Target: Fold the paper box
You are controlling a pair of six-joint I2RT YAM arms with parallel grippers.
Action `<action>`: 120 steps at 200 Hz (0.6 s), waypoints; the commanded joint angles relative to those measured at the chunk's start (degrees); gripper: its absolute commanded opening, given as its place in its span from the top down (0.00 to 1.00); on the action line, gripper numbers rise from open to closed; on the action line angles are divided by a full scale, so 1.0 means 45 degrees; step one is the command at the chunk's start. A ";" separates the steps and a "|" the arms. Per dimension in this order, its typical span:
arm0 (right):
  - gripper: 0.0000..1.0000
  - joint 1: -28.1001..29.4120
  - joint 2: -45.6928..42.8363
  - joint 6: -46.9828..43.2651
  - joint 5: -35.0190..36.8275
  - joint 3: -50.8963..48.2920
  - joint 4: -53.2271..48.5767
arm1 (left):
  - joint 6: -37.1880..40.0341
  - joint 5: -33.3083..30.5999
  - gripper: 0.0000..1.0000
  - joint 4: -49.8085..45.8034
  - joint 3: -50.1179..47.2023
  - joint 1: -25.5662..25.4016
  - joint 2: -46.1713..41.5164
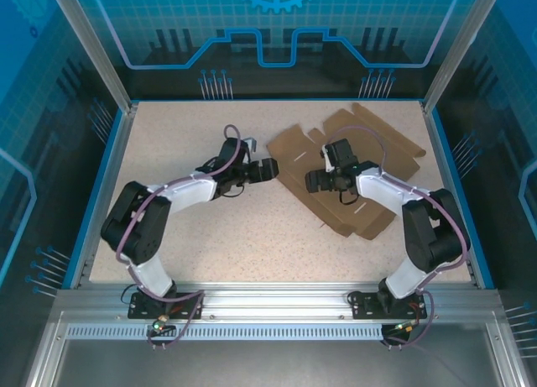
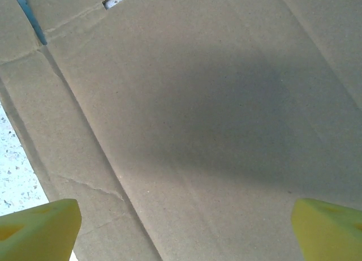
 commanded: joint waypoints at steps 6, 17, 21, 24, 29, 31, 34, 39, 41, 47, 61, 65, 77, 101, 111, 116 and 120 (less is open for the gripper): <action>0.03 -0.0037 0.0176 -0.0135 -0.0124 0.0569 -0.0218 | 0.0478 0.0108 0.20 -0.1126 0.1444 0.0069 0.1315; 0.03 -0.0046 0.0216 -0.0135 -0.0039 0.0569 -0.0218 | 0.0558 0.0227 0.24 -0.1322 0.1860 0.0064 0.1848; 0.03 -0.0054 0.0225 -0.0135 -0.0045 0.0555 -0.0213 | 0.0576 0.0254 0.26 -0.1346 0.1991 0.0057 0.2008; 0.03 -0.0055 0.0234 -0.0135 -0.0027 0.0550 -0.0209 | 0.0597 0.0249 0.26 -0.1383 0.2094 0.0062 0.2125; 0.03 -0.0074 0.0234 -0.0135 -0.0011 0.0535 -0.0223 | 0.0636 0.0209 0.28 -0.1428 0.2205 0.0056 0.2270; 0.03 -0.0075 0.0244 -0.0130 0.0002 0.0531 -0.0227 | 0.0649 0.0193 0.29 -0.1452 0.2249 0.0060 0.2338; 0.03 -0.0087 0.0241 -0.0134 0.0006 0.0525 -0.0228 | 0.0668 0.0168 0.29 -0.1464 0.2300 0.0065 0.2410; 0.03 -0.0095 0.0253 -0.0135 0.0007 0.0493 -0.0228 | 0.0683 0.0132 0.30 -0.1477 0.2370 0.0086 0.2521; 0.03 -0.0095 0.0244 -0.0135 0.0016 0.0481 -0.0228 | 0.0685 0.0110 0.30 -0.1474 0.2398 0.0082 0.2566; 0.03 -0.0099 0.0254 -0.0135 0.0035 0.0443 -0.0218 | 0.0690 0.0067 0.31 -0.1457 0.2460 0.0086 0.2680; 0.03 -0.0133 0.0289 -0.0098 0.0026 0.0378 -0.0165 | 0.0652 0.0074 0.33 -0.1362 0.2591 0.0095 0.2958; 0.03 -0.0133 0.0310 -0.0091 0.0004 0.0378 -0.0169 | 0.0618 0.0082 0.33 -0.1345 0.2637 0.0094 0.3037; 0.03 -0.0131 0.0380 -0.0042 -0.0012 0.0417 -0.0165 | 0.0535 0.0151 0.35 -0.1284 0.2789 0.0097 0.3263; 0.03 -0.0133 0.0468 0.0036 -0.0186 0.0490 -0.0096 | 0.0266 0.0344 0.39 -0.0945 0.2933 0.0099 0.3582; 0.03 -0.0133 0.0506 0.0051 -0.0220 0.0530 -0.0072 | 0.0177 0.0518 0.41 -0.0733 0.2986 0.0108 0.3715; 0.03 -0.0133 0.0537 0.0053 -0.0237 0.0564 -0.0089 | 0.0134 0.0580 0.42 -0.0641 0.3004 0.0111 0.3790; 0.03 -0.0133 0.0547 0.0042 -0.0246 0.0587 -0.0106 | 0.0100 0.0618 0.43 -0.0575 0.3027 0.0123 0.3841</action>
